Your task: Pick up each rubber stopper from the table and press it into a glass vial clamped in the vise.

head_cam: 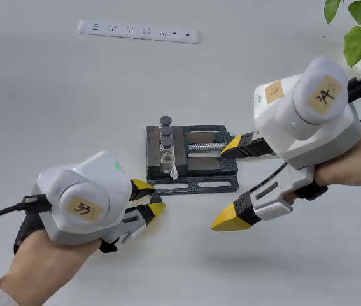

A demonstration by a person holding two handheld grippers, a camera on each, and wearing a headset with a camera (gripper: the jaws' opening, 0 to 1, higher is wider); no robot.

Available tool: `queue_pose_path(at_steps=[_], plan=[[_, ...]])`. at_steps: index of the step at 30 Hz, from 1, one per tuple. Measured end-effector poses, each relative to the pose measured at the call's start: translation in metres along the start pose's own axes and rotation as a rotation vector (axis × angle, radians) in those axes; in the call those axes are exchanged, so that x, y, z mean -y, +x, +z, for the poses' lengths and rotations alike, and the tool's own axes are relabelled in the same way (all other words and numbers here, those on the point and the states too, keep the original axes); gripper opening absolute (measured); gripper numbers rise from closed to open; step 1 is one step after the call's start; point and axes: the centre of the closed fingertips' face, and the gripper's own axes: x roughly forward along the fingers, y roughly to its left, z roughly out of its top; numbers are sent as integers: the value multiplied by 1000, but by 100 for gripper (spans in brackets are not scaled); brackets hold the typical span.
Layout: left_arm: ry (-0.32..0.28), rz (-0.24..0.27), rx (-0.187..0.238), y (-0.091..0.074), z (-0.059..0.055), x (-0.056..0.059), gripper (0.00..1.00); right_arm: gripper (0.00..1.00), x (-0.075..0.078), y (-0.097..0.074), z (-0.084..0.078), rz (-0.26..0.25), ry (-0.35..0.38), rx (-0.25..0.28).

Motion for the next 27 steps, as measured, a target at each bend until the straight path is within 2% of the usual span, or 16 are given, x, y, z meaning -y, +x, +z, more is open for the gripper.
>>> queue_pose_path(at_steps=[5, 15, 21, 27], plan=[[3, -8, -13, -1, -1, 0, 13, 69, 0, -2, -3, -1, 10, 2], [64, -42, -80, -7, -13, 4, 10, 68, -2, -1, -4, 2, 18, 6], [68, -46, -80, -8, -11, 6, 10, 67, -3, 0, -6, 6, 19, -3], [84, -40, -75, -8, -8, 4, 15, 67, -5, 0, -7, 11, 20, -7]])
